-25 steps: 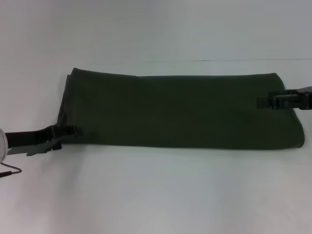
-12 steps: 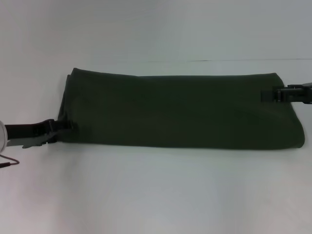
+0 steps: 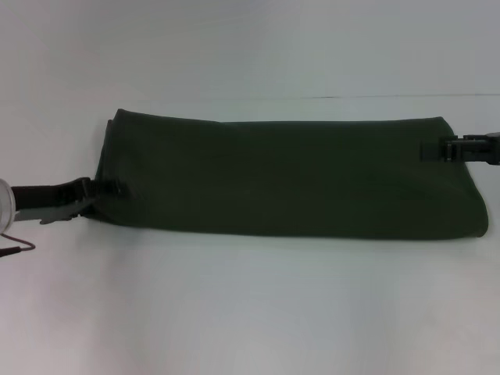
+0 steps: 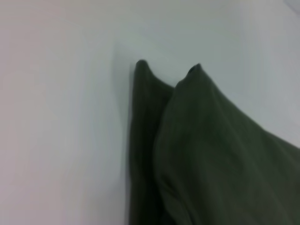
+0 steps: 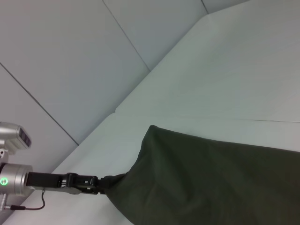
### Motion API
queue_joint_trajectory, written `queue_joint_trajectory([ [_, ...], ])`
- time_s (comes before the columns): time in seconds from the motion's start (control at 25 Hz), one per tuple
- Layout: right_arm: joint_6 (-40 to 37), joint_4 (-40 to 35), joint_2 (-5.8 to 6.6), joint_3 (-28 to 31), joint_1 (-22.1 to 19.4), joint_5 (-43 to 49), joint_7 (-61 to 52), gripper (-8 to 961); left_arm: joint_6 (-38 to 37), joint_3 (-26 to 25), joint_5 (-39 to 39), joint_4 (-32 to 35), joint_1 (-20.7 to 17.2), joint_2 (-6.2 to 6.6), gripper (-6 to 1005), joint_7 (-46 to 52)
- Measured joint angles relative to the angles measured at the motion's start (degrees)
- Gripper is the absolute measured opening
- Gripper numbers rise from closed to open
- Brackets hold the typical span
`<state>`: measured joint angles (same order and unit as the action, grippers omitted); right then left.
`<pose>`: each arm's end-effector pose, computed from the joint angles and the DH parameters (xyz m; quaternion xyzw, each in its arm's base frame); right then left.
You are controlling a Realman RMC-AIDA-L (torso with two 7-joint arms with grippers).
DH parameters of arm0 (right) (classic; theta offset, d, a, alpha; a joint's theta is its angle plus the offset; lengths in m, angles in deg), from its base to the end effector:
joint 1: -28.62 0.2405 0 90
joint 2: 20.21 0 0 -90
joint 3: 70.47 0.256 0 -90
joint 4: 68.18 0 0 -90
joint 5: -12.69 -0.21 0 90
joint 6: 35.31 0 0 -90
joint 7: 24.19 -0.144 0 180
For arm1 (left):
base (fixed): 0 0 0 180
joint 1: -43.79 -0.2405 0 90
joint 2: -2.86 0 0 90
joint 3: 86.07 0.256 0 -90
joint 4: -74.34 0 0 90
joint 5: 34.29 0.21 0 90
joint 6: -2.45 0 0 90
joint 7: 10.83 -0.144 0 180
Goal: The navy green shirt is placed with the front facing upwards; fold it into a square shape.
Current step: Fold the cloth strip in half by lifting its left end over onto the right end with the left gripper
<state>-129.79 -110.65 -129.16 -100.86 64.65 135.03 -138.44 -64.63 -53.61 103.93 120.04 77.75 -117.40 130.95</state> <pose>0.2644 0.3702 0.0982 -0.8693 0.4206 0.2231 0.1327 -0.3122 0.3787 0.0297 -0.6939 -0.6530 -0.1624 0.2564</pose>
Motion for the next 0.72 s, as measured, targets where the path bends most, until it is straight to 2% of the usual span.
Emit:
queue_joint_trajectory([
  [0.72, 0.88, -0.33, 0.09, -0.02, -0.29, 0.12, 0.00, 915, -5.37, -0.03, 1.20, 2.23, -2.33, 0.02, 882, 0.13],
])
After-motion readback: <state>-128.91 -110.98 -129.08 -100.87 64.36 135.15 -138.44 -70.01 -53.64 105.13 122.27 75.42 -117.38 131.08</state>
